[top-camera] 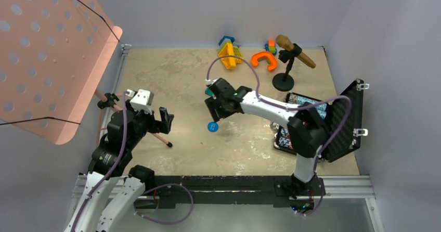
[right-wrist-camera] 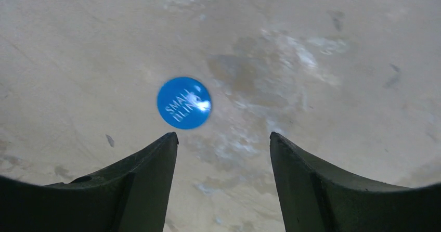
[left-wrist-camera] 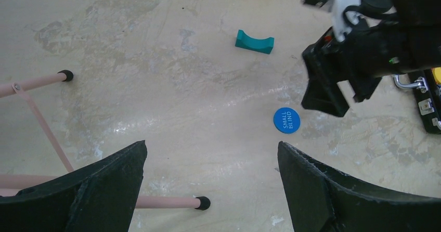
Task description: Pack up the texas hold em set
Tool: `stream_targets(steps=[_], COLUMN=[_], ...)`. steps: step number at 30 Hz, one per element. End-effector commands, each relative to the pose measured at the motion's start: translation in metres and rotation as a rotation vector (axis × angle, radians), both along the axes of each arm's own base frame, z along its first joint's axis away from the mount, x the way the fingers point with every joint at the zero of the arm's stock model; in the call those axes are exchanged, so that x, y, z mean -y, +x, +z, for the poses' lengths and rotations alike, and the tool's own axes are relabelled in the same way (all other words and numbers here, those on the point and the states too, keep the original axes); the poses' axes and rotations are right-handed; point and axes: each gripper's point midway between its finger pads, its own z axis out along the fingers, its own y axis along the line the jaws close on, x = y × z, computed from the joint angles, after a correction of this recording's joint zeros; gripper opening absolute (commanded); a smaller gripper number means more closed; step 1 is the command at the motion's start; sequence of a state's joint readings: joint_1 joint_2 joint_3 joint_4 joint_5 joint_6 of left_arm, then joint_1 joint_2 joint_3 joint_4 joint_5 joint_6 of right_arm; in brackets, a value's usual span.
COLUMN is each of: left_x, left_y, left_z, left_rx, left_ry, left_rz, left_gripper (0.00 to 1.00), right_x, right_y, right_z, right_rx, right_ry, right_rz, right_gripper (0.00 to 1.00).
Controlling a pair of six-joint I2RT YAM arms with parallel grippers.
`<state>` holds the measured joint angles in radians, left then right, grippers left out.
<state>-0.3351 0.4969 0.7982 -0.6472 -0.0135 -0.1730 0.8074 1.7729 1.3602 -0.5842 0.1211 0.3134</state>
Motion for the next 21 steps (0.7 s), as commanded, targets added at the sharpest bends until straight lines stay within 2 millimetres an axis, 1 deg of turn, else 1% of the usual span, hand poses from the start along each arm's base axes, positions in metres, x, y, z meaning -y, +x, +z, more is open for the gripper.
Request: stream_targets(steps=[1,3,7,13,21], left_x=[-0.001,-0.001,-0.001,-0.001,-0.001], left_y=[0.005,0.005,0.005,0.004,0.004], left_z=[0.004,0.005,0.005,0.005,0.006], left_rx=[0.013,0.015,0.015,0.016,0.018], left_ry=[-0.001,-0.002,-0.001,-0.002,-0.004], left_rz=[0.014,0.015,0.015,0.013,0.012], left_gripper=[0.99,0.99,0.99,1.00,1.00], right_x=[-0.051,-0.062,-0.069,-0.065,-0.064], right_y=[-0.003,-0.005,-0.006,-0.005,-0.009], right_z=[-0.003,-0.015,-0.029,-0.039,-0.049], right_rx=[-0.002,-0.027,-0.055,-0.067,-0.095], right_ry=[-0.009,-0.021,-0.042,-0.078,-0.101], right_rz=[0.067,0.080,0.087,0.080,0.087], right_gripper=[0.69,0.70,0.70,0.70,0.66])
